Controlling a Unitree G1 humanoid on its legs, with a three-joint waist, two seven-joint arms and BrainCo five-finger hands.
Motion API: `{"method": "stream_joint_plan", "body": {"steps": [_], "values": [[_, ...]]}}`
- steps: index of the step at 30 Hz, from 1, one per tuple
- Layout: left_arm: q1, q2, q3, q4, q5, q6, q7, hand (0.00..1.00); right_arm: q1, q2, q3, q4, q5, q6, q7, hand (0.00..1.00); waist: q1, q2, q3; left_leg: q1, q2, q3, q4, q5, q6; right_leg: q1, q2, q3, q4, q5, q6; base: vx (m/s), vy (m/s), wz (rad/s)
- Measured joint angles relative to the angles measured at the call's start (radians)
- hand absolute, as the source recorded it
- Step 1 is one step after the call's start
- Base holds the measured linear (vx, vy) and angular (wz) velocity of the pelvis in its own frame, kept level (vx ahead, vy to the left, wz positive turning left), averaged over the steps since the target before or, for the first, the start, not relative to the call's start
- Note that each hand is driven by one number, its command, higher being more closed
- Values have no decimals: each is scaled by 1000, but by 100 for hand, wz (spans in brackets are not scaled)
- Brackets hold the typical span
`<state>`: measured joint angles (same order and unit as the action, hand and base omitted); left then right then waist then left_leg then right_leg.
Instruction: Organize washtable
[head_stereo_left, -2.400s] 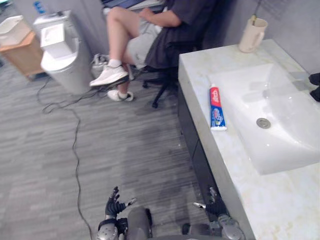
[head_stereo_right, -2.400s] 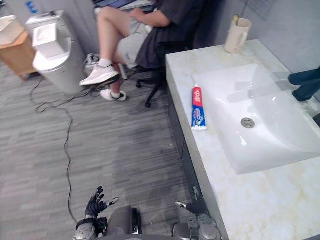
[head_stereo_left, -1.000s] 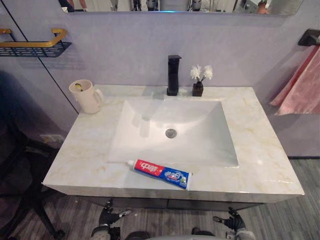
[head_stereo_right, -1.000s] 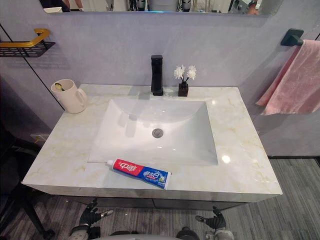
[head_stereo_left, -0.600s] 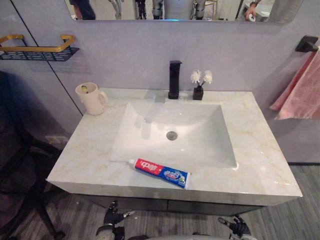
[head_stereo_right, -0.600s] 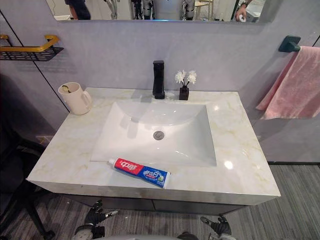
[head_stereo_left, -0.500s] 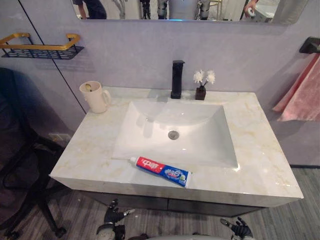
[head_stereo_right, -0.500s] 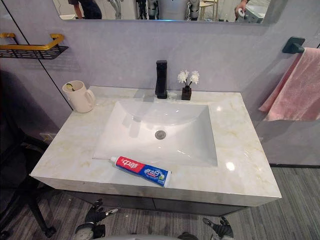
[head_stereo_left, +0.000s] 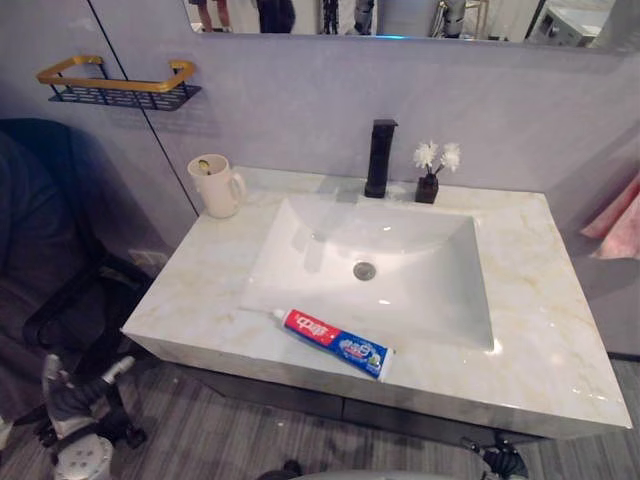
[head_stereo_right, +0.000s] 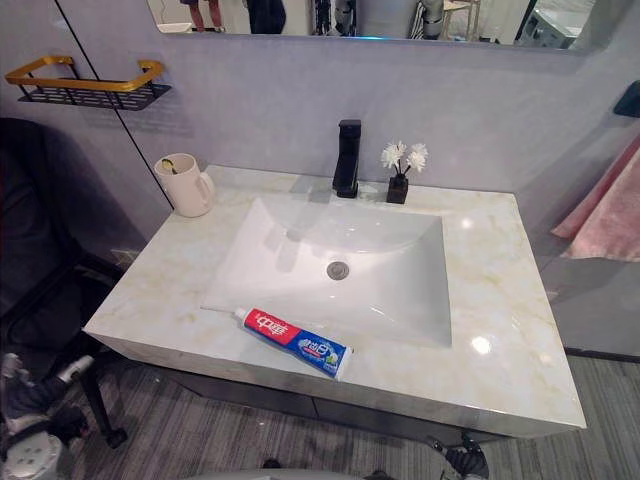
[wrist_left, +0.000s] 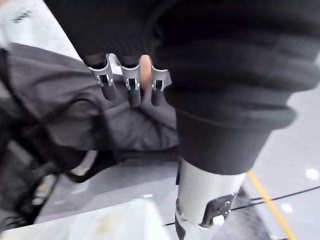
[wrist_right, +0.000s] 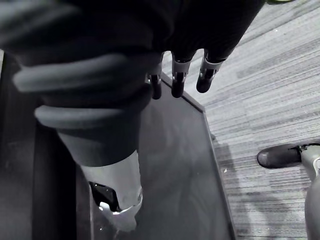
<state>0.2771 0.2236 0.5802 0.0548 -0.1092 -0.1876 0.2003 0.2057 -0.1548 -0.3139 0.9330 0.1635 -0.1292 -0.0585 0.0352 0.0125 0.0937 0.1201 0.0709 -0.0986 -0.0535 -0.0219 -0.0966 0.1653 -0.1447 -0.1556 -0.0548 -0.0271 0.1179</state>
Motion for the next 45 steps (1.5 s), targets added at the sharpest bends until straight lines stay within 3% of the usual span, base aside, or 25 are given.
{"method": "stream_joint_plan", "body": {"steps": [4, 10, 12, 13, 17, 20, 22, 33, 45], "values": [[-23, -27, -50, -237, 81, -32, 48, 0, 16, 1, 3, -7, -9, 0, 16, 0, 6, 2, -1, -5, 0, -11, 4, -1, -1, 5, 1, -10, -1, 0, 0, -42, -9, 9], [-24, -20, -359, -524, 173, -94, 35, 0, 17, -2, 41, -7, -9, 0, 20, 0, -4, 18, -12, -25, -1, -23, 20, -1, -1, -8, 2, -20, -1, 0, -1, -37, -5, 4], [-24, 4, -470, -545, 214, -109, -7, 0, 12, -4, 63, -7, -10, -1, 32, 0, -23, 24, -15, -28, 1, -21, 22, -1, -1, -12, 5, -16, -1, 1, -2, -13, -6, -3], [-24, 6, -476, -545, 218, -109, -8, 0, 12, -4, 64, -7, -10, -1, 34, 0, -23, 25, -16, -28, 1, -20, 22, -1, -1, -13, 5, -16, -1, 1, -2, -3, -1, -9], [-43, 95, -676, -508, 420, -109, -86, 0, 10, -3, 108, -5, -11, -1, 42, 0, -24, 26, -16, -21, 1, -9, 22, -1, -1, -13, 4, -5, -1, 3, -2, -7, 4, -7], [-57, 150, -760, -400, 528, -109, -130, 0, 2, -7, 135, -6, -17, -2, 43, 0, -37, 26, -16, -20, 3, -3, 22, -1, -1, -14, 5, -1, -1, 6, -3, -28, 3, -4], [-57, 168, -770, -347, 568, -107, -147, 0, -10, -8, 151, -6, -18, -2, 43, 0, -50, 25, -16, -20, 4, 2, 22, -1, -1, -16, 6, 2, -2, 9, -5, -43, 4, -9], [-62, 235, -770, -240, 710, -103, -158, 0, -23, -10, 176, -10, -18, -17, 61, 0, -52, 19, -12, -24, 17, 24, 19, -1, -1, -26, 20, 23, -22, 25, -8, -15, 1, -6], [-93, 300, -787, -179, 744, -110, -158, 0, -25, -12, 178, -16, -19, -18, 62, 0, -73, 20, -13, -19, 17, 27, 18, -1, -1, -14, 21, 25, -44, 39, -11, -9, 0, 0]]}}
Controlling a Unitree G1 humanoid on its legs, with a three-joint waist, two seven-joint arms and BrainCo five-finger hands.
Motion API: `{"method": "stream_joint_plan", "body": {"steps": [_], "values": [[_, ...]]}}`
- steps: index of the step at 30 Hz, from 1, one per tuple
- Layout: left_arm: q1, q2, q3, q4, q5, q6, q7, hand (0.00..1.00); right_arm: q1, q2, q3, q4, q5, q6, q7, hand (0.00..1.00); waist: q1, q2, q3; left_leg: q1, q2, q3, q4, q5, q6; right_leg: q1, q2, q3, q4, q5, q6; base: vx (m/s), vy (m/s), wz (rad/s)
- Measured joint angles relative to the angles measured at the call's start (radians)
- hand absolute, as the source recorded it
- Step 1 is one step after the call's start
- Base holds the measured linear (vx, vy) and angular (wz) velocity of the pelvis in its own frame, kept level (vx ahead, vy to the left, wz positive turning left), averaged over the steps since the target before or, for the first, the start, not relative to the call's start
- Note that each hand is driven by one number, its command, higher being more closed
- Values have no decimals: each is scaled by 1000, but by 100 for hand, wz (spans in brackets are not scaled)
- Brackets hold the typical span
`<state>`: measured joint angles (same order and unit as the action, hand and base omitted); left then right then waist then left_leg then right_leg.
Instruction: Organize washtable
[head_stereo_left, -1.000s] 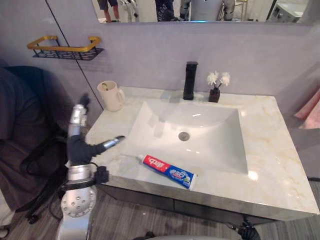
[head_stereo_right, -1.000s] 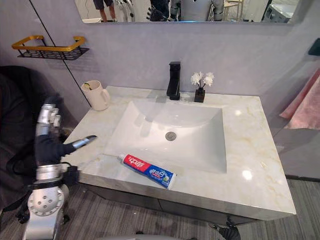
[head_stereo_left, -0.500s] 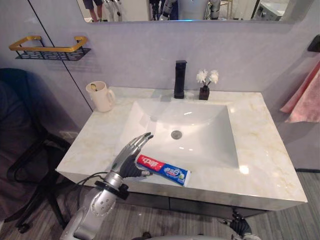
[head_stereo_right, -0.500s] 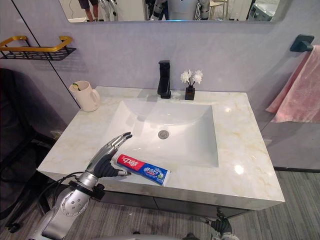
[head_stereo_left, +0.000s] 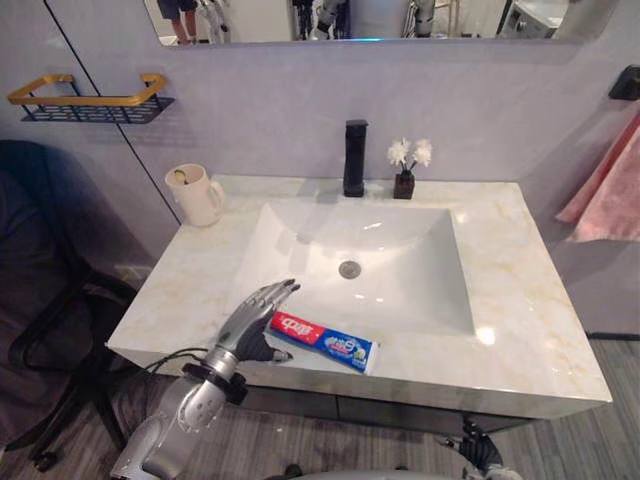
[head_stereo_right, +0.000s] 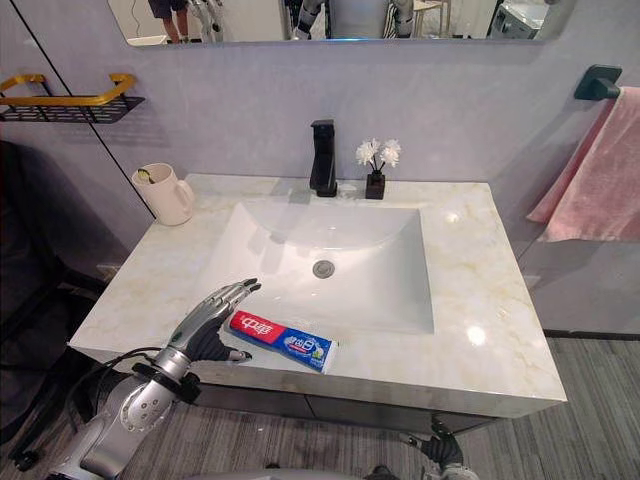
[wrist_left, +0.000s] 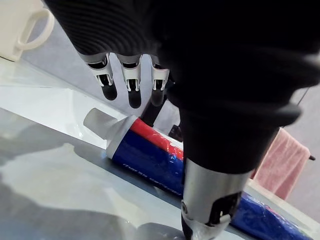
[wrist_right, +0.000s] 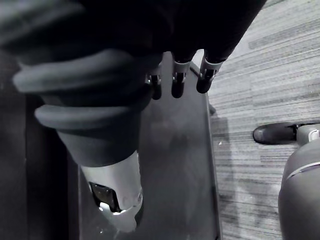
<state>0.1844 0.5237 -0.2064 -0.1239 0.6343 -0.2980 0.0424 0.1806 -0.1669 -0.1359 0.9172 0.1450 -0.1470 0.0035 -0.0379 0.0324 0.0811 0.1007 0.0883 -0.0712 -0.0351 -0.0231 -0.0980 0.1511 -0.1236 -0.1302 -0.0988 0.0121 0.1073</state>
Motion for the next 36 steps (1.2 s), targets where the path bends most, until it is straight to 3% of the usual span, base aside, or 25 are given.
{"method": "stream_joint_plan", "body": {"steps": [1, 7, 24, 28, 36], "values": [[-13, 2, -2, 13, 1, -7, -2, 100, 0, -3, 1, 0, 0, 0, 0, 0, 0, 1, 0, 1, 0, 2, 0, 0, 0, 0, 0, 2, 0, 1, 0, -26, 2, -4], [-54, 41, -45, 48, -4, -38, -26, 100, -5, -20, 30, 0, -2, -1, 1, 0, -2, 1, 0, 8, 1, 17, 0, 0, 0, -3, 0, 18, -3, 3, 0, -31, 5, -7], [-124, 88, -88, 137, -48, -19, -66, 100, -15, -39, 22, 0, 2, 0, 2, 0, -26, 2, 1, 19, 3, 55, -1, -11, -3, -16, 1, 57, -3, 7, 2, -10, 3, -7], [-114, 81, -84, 137, -74, 1, -65, 100, -1, -33, -49, -23, 27, 0, -2, 0, -28, 2, 1, 30, 9, 82, 0, -17, -4, -19, 5, 81, -4, 12, 2, -37, 1, -17], [-48, -95, -2, 123, -161, 49, -59, 100, 88, 28, -380, -238, 86, 2, -73, 0, -44, 2, 0, 33, 21, 112, 2, -28, -11, -37, 18, 119, -3, 15, -3, -15, -6, -16]]}}
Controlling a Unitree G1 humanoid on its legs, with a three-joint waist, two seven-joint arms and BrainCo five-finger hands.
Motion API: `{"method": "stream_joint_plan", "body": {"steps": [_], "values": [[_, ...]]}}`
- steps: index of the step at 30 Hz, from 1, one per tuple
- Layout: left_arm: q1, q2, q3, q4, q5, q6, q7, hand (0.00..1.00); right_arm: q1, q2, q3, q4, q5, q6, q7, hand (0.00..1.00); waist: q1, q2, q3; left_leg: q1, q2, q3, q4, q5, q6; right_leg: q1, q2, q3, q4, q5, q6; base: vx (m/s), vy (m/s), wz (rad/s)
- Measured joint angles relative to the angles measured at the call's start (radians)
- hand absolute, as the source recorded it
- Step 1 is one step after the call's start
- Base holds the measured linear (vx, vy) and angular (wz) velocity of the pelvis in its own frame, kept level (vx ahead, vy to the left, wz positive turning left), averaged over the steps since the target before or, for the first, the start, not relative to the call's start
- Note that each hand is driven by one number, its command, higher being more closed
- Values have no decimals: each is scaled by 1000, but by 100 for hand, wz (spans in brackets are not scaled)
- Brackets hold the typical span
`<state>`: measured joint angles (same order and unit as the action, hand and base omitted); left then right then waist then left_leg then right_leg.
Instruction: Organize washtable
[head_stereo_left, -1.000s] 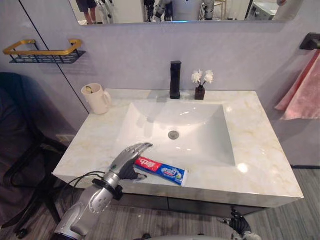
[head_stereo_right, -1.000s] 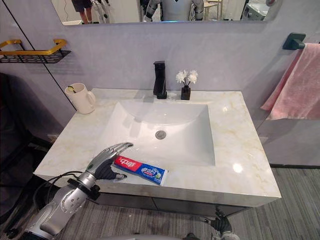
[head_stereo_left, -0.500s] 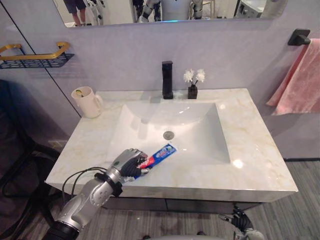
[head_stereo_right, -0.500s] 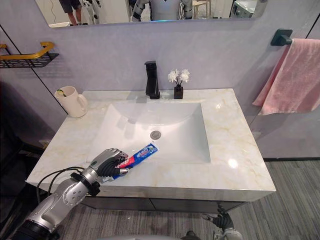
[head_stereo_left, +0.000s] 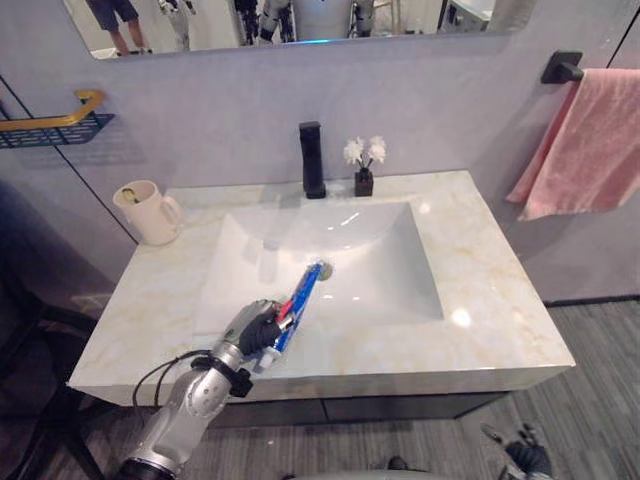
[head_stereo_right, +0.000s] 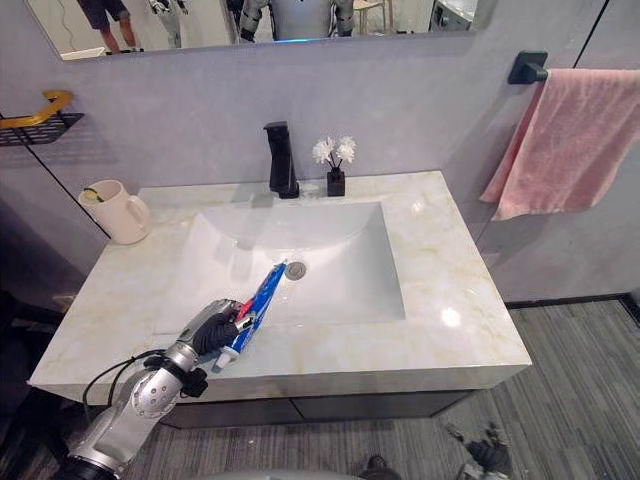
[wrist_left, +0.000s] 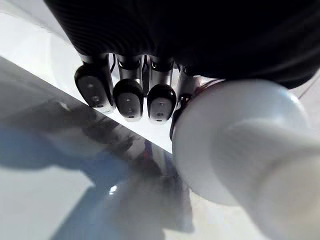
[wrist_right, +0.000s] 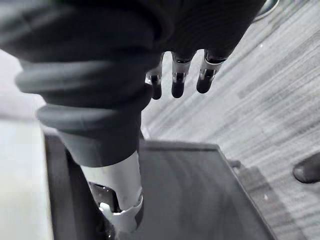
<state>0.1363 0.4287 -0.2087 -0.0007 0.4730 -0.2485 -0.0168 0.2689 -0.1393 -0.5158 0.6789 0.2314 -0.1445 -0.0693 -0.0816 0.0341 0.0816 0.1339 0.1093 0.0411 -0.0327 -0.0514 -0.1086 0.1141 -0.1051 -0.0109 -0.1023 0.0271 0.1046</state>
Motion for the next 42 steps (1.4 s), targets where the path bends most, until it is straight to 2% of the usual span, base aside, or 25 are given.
{"method": "stream_joint_plan", "body": {"steps": [2, 8, 12, 13, 15, 19, 20, 22, 23, 26, 29, 33, 37, 42], "values": [[26, -46, 29, -32, -14, 7, 1, 100, 5, 16, -108, -149, 4, -2, -35, 0, 1, 2, -2, 1, 2, 33, 4, -9, 0, -16, 2, 31, 1, 3, -1, -2, 15, -36], [43, -111, 113, -111, -32, 6, 15, 100, -22, 26, -269, -546, -23, -14, -138, 0, -14, -9, -2, 7, 7, 48, 13, -20, 0, -16, 9, 48, 3, 6, 0, -3, 0, -12], [42, -112, 146, -131, -33, 6, 21, 100, -79, 21, -282, -735, -48, -48, -185, 0, -13, -13, -4, 9, 16, 52, 17, -25, -5, -19, 20, 56, 3, 7, -1, -21, -20, -7], [42, -115, 147, -148, -33, 6, 20, 100, -123, -8, -272, -812, -45, -78, -189, 0, -11, -12, -5, 6, 17, 53, 17, -25, -5, -24, 21, 59, 3, 9, -1, -21, -14, -6], [40, -122, 147, -162, -51, 5, 20, 100, -163, -54, -246, -863, -33, -102, -175, 0, -9, -12, -5, 3, 17, 53, 17, -25, -5, -27, 20, 63, 3, 11, 0, -14, -5, -6], [35, -131, 138, -189, -91, 4, 19, 100, -297, -213, -86, -959, 43, -173, -121, 0, -8, -12, -5, 2, 16, 45, 25, -25, -5, -13, 19, 55, 4, 14, 2, -8, -3, 6], [28, -131, 130, -191, -112, 2, 19, 100, -371, -278, 14, -976, 76, -201, -96, 0, -5, -12, -5, -3, 16, 41, 33, -26, -5, -8, 18, 44, 4, 14, 2, -50, -11, 20], [8, -131, 117, -191, -120, 1, 19, 100, -433, -311, 117, -979, 117, -222, -57, 0, 13, -12, -5, -9, 16, 32, 38, -26, -5, -8, 18, 37, 4, 14, 3, -53, -12, 17], [-9, -130, 98, -194, -134, 1, 21, 100, -476, -314, 207, -977, 139, -224, -34, 0, 22, -12, -5, -16, 15, 21, 43, -25, -5, -8, 17, 27, 4, 15, 3, -48, -14, 22], [-24, -130, 58, -224, -154, -2, 27, 100, -525, -296, 411, -950, 202, -216, 13, 0, 53, -11, -6, -22, 13, -1, 42, -23, -6, -2, 14, 7, 4, 15, 3, -29, -7, 21], [-48, -130, 42, -249, -171, -2, 50, 100, -564, -248, 575, -892, 235, -170, 54, 0, 72, -11, -6, -25, 11, -15, 42, -19, -6, 4, 13, -14, 4, 15, 4, -14, -5, 15], [-101, -130, 39, -279, -172, -2, 101, 100, -600, -180, 734, -839, 250, -105, 76, 0, 77, -11, -6, -33, 8, -36, 31, -4, -6, 4, 10, -43, 4, 15, 3, -19, -7, 15], [-129, -132, 18, -287, -144, -2, 154, 100, -602, -109, 804, -787, 250, -80, 80, 0, 95, -11, -6, -34, 7, -38, 31, -3, -7, 4, 9, -46, 4, 15, 3, -6, -2, 2], [-129, -145, 3, -287, -91, -1, 195, 100, -607, -49, 875, -700, 279, -60, 73, 0, 95, -12, -6, -35, -1, -58, 3, 19, -2, 2, 2, -67, 4, 15, 3, -32, -1, 12]]}}
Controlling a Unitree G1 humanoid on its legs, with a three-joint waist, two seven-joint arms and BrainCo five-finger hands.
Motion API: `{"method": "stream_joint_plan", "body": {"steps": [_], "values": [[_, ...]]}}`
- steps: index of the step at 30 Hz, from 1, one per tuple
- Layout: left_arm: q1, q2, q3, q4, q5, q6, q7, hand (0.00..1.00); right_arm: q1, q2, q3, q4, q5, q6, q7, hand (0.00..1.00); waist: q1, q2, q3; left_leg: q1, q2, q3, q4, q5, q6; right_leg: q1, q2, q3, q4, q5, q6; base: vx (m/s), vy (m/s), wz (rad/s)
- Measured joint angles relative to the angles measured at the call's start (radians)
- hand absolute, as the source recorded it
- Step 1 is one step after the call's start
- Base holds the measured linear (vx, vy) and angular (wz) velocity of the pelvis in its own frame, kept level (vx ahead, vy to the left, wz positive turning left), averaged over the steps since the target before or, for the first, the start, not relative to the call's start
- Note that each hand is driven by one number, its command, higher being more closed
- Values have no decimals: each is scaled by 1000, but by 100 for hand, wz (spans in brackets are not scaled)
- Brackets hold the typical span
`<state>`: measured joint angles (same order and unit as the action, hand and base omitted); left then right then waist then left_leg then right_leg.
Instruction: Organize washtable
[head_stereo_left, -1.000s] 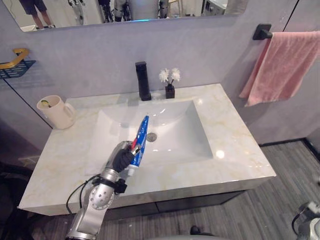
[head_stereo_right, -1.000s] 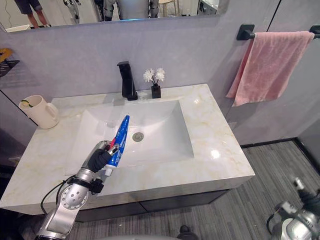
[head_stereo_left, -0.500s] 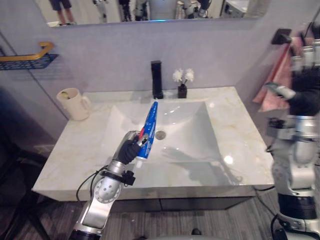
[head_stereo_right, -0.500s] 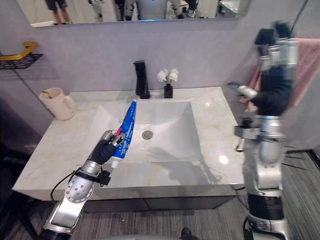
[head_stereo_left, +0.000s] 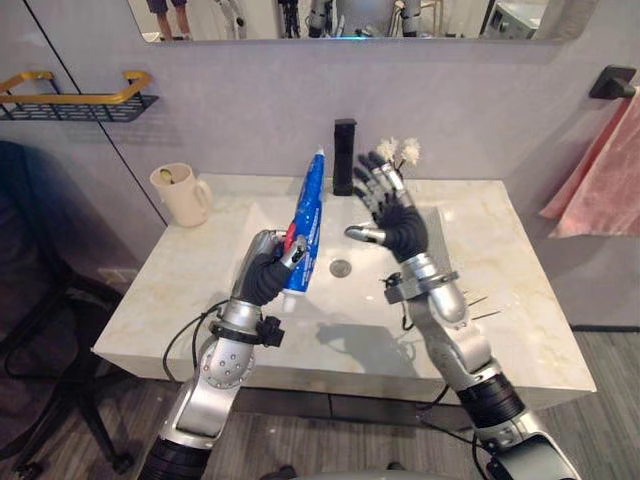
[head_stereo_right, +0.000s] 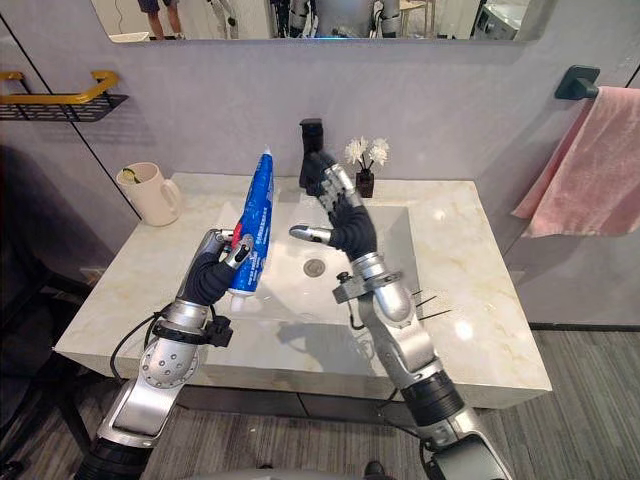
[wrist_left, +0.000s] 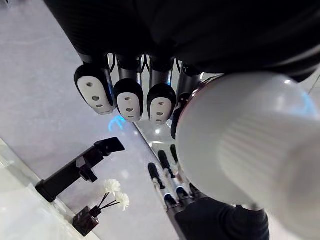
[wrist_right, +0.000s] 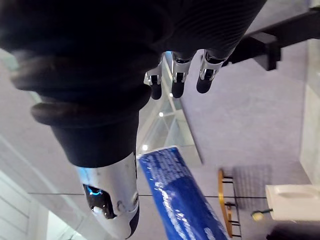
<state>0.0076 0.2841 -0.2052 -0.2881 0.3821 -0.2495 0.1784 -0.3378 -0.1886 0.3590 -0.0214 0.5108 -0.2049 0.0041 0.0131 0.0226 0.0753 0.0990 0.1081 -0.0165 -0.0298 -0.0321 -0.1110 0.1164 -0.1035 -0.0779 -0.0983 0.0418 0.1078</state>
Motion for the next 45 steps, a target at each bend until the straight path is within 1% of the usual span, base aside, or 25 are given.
{"method": "stream_joint_plan", "body": {"steps": [2, 5, 9, 14, 18, 23, 24, 28, 33, 39, 41, 45], "values": [[0, -14, -1, 0, 24, 0, 7, 100, -2, 14, 13, 9, 21, 17, -1, 0, 3, -1, -1, 1, -4, -4, -7, 6, 0, 0, -4, -5, 0, 0, 0, -33, 8, 8], [0, -15, -2, 0, 24, 0, 20, 100, -14, 25, 46, 9, 30, 18, -1, 0, 2, -6, -3, 1, -4, -5, -7, 6, 0, 0, -4, -5, 0, 0, 0, -25, 0, 0], [0, -16, -37, -1, 23, 1, 20, 100, -30, 41, 54, 39, 53, 18, -2, 0, 2, -12, -8, 1, -4, -4, -8, 6, 0, -1, -4, -5, 0, 0, 0, -9, 0, 0], [0, -19, -81, -1, 23, 1, 18, 100, -48, 45, 93, 58, 135, 18, -4, 0, 2, -17, -10, 1, -4, -2, -11, 6, 0, -4, -4, -3, 0, 0, -1, 0, 0, 0], [0, -26, -108, -1, 24, 3, 19, 100, -60, 47, 96, 58, 224, 17, -1, 0, 2, -18, -11, 1, -4, 0, -13, 6, 0, -6, -4, -2, 0, 1, -1, 0, 0, 0], [1, -23, -140, 5, 29, 7, 23, 100, -67, 48, 132, 59, 334, 16, -1, 0, 1, -24, -16, 1, -3, 3, -33, 19, 2, -16, -3, 0, 0, 2, -3, -25, -3, -1], [1, -22, -144, 6, 30, 7, 24, 100, -67, 48, 133, 59, 350, 16, -1, 100, 2, -26, -17, 1, -3, 3, -33, 19, 2, -16, -3, 0, 0, 2, -3, 0, 0, 0], [1, -10, -156, 26, 30, 13, 38, 100, -91, 45, 165, 87, 426, 16, 0, 100, 1, -34, -22, 1, -3, 3, -33, 19, 2, -16, -3, 0, 0, 3, -3, -17, -2, 0], [3, 17, -183, 40, 29, 13, 42, 100, -97, 42, 185, 87, 473, 15, 1, 100, 2, -37, -26, 1, -3, 3, -33, 19, 2, -16, -3, 0, 0, 3, -4, -28, -4, 0], [3, 27, -190, 59, 29, 13, 45, 100, -125, 31, 210, 87, 508, 16, 5, 100, 0, -36, -29, 1, -3, 4, -32, 19, 2, -17, -3, 2, 0, 3, -4, -23, -2, -1], [3, 35, -197, 61, 30, 13, 45, 100, -125, 31, 216, 87, 513, 16, 21, 100, 0, -34, -33, 1, -3, 5, -33, 19, 2, -17, -4, 2, 0, 3, -4, 0, 0, 0], [12, 43, -198, 63, 30, 10, 48, 100, -125, 30, 228, 87, 519, 16, 21, 100, 0, -33, -37, 1, -4, 4, -32, 19, 2, -17, -4, 2, 0, 4, -5, -17, -2, 0]]}}
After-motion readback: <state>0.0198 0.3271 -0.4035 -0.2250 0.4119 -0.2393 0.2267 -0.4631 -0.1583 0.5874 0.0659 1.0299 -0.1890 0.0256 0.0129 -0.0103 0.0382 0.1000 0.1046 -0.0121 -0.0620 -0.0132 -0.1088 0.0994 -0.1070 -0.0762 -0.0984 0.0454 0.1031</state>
